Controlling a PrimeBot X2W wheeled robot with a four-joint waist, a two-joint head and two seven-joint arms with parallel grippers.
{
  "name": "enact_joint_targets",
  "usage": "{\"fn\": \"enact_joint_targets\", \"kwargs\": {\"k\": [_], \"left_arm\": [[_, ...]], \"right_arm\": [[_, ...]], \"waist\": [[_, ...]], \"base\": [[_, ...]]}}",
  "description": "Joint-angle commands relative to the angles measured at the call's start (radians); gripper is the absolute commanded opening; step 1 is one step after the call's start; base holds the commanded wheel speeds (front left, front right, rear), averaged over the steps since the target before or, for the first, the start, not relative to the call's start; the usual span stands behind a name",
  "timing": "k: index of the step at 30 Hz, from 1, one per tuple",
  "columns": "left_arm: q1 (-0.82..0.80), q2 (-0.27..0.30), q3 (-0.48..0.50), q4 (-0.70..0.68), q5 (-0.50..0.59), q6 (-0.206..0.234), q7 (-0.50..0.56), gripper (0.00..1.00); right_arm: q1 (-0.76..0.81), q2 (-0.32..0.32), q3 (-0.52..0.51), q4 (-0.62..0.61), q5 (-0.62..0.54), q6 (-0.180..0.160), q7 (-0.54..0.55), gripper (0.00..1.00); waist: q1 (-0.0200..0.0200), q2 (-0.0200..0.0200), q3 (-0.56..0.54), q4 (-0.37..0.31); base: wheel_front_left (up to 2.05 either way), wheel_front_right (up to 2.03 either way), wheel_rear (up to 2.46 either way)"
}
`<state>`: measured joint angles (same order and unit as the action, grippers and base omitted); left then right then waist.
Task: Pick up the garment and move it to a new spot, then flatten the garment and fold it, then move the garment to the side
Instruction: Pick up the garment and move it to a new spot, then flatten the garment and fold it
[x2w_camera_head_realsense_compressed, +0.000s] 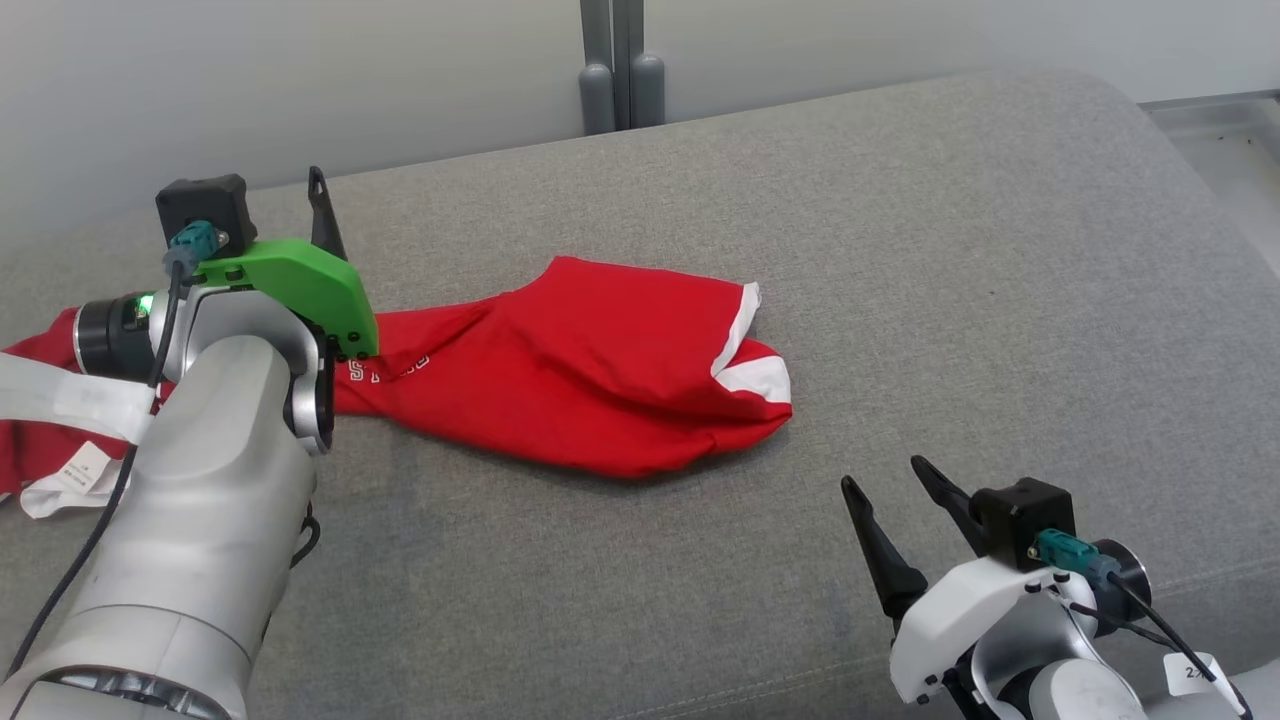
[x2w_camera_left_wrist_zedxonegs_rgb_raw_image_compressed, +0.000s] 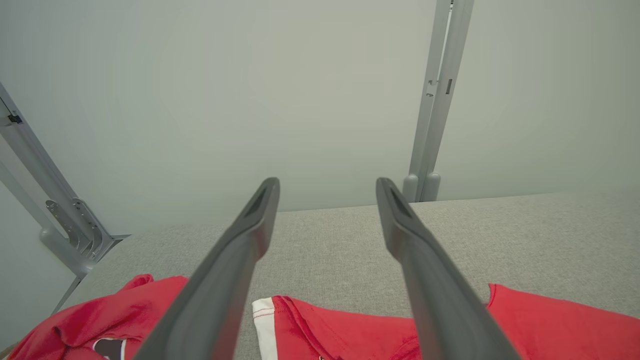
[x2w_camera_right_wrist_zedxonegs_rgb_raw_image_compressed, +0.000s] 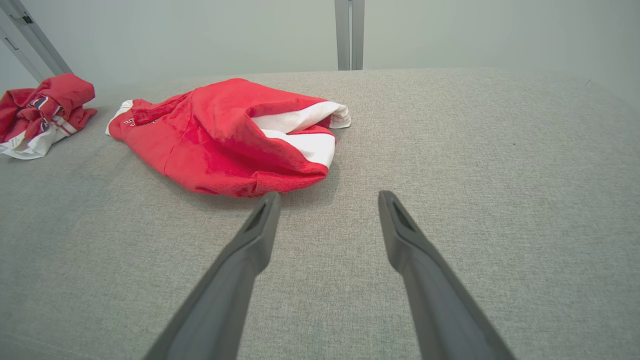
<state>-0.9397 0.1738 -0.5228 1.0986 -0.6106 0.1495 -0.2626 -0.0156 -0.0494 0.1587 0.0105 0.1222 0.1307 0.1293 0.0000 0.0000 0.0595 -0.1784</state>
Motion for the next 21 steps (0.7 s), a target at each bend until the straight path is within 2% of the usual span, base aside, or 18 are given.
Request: {"fn": "enact_joint_targets", "kwargs": {"k": [1, 5, 8, 14, 21], "left_arm": [[0.025, -0.003, -0.002, 0.003, 0.004, -0.013, -0.002, 1.00], [0.020, -0.038, -0.030, 0.033, -0.004, -0.076, 0.076, 1.00], [-0.004, -0.059, -0.047, 0.052, -0.008, -0.098, 0.142, 1.00], [-0.022, -0.094, -0.071, 0.061, -0.015, -0.109, 0.212, 1.00], [-0.024, -0.115, -0.100, 0.076, -0.023, -0.110, 0.280, 1.00]], "right_arm": [[0.003, -0.002, -0.003, 0.004, 0.008, 0.000, -0.004, 1.00], [0.010, -0.002, -0.009, 0.005, 0.009, 0.000, -0.006, 1.00], [0.015, -0.002, -0.012, 0.008, 0.010, 0.000, -0.009, 1.00], [0.024, -0.002, 0.005, 0.012, 0.015, 0.000, -0.010, 1.00], [0.016, -0.002, 0.043, 0.018, 0.020, 0.000, -0.009, 1.00]], "waist": [[0.0000, 0.0000, -0.010, 0.007], [0.0000, 0.0000, -0.021, 0.010], [0.0000, 0.0000, -0.027, 0.000], [0.0000, 0.0000, -0.027, -0.037], [0.0000, 0.0000, -0.013, -0.127]], "base": [[0.00, 0.00, 0.00], [0.00, 0.00, 0.00], [0.00, 0.00, 0.00], [0.00, 0.00, 0.00], [0.00, 0.00, 0.00]]}}
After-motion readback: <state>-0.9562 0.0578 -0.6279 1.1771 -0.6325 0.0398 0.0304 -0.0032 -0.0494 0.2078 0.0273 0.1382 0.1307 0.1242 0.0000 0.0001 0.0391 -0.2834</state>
